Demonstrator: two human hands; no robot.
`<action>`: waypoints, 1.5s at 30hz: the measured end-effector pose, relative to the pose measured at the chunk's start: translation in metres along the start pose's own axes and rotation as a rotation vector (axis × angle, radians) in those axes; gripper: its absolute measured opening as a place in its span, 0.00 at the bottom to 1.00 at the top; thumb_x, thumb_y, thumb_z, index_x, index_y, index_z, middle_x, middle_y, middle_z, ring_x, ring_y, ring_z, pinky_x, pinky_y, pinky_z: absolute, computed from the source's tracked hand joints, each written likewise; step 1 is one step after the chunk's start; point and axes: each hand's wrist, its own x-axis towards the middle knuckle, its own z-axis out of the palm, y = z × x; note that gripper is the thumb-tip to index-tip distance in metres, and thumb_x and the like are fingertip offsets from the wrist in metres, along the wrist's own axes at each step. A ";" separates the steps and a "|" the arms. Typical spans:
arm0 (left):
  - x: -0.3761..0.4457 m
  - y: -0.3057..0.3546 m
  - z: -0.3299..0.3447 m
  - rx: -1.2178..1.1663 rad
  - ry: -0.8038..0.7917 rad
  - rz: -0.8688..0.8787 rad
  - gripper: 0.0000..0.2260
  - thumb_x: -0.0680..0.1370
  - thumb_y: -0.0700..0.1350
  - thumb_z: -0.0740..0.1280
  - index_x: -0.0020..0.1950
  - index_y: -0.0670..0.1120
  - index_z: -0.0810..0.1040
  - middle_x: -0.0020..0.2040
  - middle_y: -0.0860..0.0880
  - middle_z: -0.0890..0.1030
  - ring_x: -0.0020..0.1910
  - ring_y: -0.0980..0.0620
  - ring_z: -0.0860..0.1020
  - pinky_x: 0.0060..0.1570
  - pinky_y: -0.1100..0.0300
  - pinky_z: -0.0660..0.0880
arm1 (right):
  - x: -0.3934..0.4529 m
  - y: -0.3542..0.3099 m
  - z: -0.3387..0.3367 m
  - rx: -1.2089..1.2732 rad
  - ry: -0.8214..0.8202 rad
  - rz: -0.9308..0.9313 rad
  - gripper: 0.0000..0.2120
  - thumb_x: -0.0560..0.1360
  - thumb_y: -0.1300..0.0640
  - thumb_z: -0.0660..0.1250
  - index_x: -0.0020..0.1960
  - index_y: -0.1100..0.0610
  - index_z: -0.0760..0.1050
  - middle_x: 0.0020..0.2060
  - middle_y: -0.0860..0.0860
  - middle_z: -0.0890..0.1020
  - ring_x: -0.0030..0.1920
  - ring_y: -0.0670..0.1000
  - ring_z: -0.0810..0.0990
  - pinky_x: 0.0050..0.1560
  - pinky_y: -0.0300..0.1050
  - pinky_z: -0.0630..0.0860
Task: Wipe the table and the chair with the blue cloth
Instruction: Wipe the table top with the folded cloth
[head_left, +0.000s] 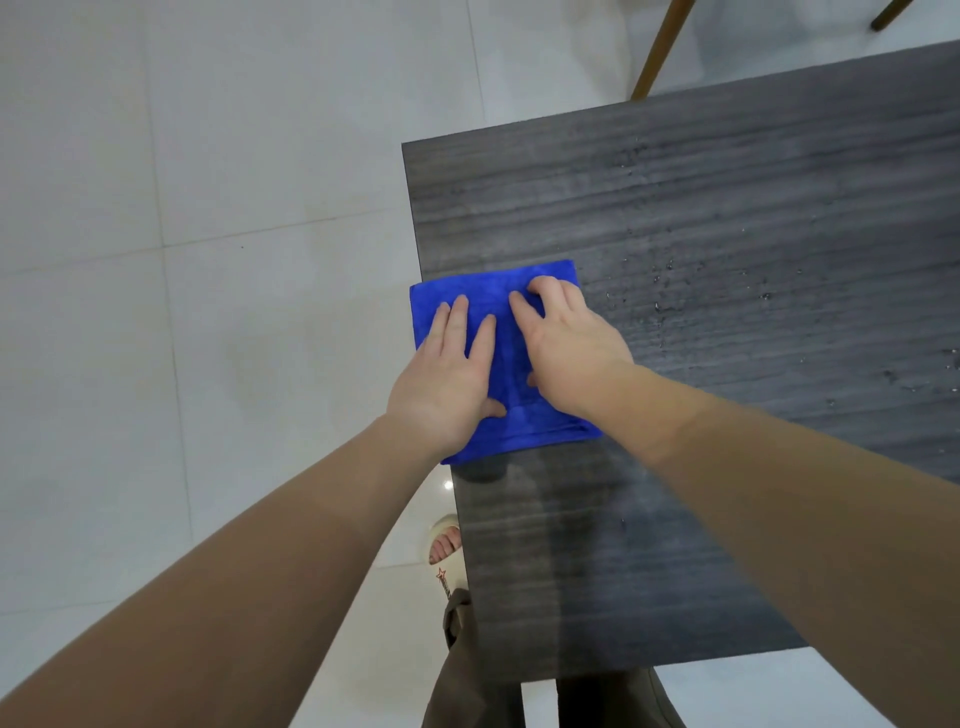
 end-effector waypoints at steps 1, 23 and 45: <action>0.004 -0.001 -0.002 0.006 0.006 -0.006 0.44 0.78 0.57 0.67 0.81 0.46 0.41 0.79 0.41 0.36 0.79 0.43 0.37 0.78 0.51 0.48 | 0.004 0.001 -0.002 0.000 0.005 -0.002 0.46 0.72 0.54 0.74 0.79 0.57 0.49 0.74 0.55 0.53 0.73 0.54 0.55 0.66 0.42 0.66; 0.075 -0.021 -0.055 0.032 0.051 -0.054 0.43 0.79 0.53 0.68 0.80 0.44 0.40 0.78 0.37 0.36 0.78 0.39 0.37 0.77 0.47 0.49 | 0.087 0.013 -0.046 -0.044 0.045 -0.008 0.43 0.72 0.53 0.74 0.78 0.57 0.52 0.73 0.55 0.56 0.72 0.55 0.58 0.62 0.42 0.69; 0.151 -0.052 -0.113 -0.035 0.088 -0.079 0.46 0.76 0.56 0.71 0.81 0.49 0.42 0.80 0.43 0.36 0.79 0.45 0.37 0.76 0.51 0.47 | 0.177 0.038 -0.080 0.005 0.039 0.023 0.31 0.73 0.59 0.67 0.73 0.59 0.60 0.71 0.57 0.57 0.70 0.58 0.60 0.58 0.53 0.72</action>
